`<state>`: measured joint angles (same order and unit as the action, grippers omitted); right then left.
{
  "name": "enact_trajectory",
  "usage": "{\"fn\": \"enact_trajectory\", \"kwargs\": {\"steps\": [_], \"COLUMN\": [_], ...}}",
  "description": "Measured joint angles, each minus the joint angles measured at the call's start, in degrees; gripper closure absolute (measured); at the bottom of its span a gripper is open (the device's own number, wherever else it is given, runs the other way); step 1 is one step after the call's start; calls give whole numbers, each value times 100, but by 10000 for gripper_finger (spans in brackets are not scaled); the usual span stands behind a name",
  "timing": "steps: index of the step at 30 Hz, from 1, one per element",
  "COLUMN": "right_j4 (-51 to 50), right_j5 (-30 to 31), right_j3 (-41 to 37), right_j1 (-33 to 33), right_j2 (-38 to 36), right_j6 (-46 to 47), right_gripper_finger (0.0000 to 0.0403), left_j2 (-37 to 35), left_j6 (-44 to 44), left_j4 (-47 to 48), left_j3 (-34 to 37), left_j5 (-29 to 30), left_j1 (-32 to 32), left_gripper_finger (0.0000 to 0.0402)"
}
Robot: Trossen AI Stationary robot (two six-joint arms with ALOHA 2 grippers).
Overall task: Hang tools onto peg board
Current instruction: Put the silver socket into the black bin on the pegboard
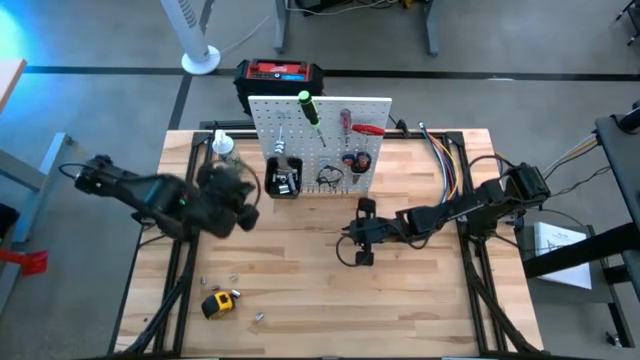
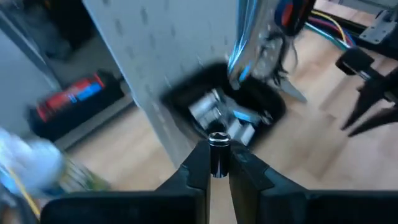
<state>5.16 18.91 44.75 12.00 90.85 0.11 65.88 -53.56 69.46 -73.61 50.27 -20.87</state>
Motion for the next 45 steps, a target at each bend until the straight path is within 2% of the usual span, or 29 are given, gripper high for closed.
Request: {"fn": "enact_trajectory", "kwargs": {"steps": [4, 8, 11, 19, 23, 27, 30, 39, 43, 45], "right_j4": [210, 324, 294, 244, 241, 235, 235, 237, 222, 122], "right_j5": [-267, -474, -580, -594, -594, -594, -594, -594, -594, -594], "right_j3": [0, 0, 0, -9, -12, -53, -102, -134, -173, -208], "right_j1": [-151, -365, -509, -603, -605, -603, -604, -604, -603, -595], "right_j2": [0, 0, 0, 0, 0, 0, 0, 0, 0, 0], "right_j6": [-236, -324, -179, -153, -169, -169, -168, -165, -53, 99], "right_gripper_finger": [366, 366, 366, 366, 366, 366, 366, 366, 366, 366], "left_j2": [114, 256, 320, 419, 557, 711, 747, 755, 720, 606], "left_j6": [1200, 2035, 2358, 2734, 3034, 3103, 3214, 3146, 2474, 1923], "left_j4": [-80, -365, -591, -1206, -1793, -1803, -1802, -1760, -638, 86], "left_j3": [-369, -502, -500, -431, -355, -343, -325, -286, -426, -450], "left_j5": [6, -633, -827, -936, -1305, -1396, -1495, -1540, -1866, -1832], "left_j1": [672, 1428, 1772, 1891, 1907, 1911, 1911, 1910, 1786, 1485], "left_gripper_finger": [380, 380, 378, 359, 362, 361, 346, 244, 205, 196]}}
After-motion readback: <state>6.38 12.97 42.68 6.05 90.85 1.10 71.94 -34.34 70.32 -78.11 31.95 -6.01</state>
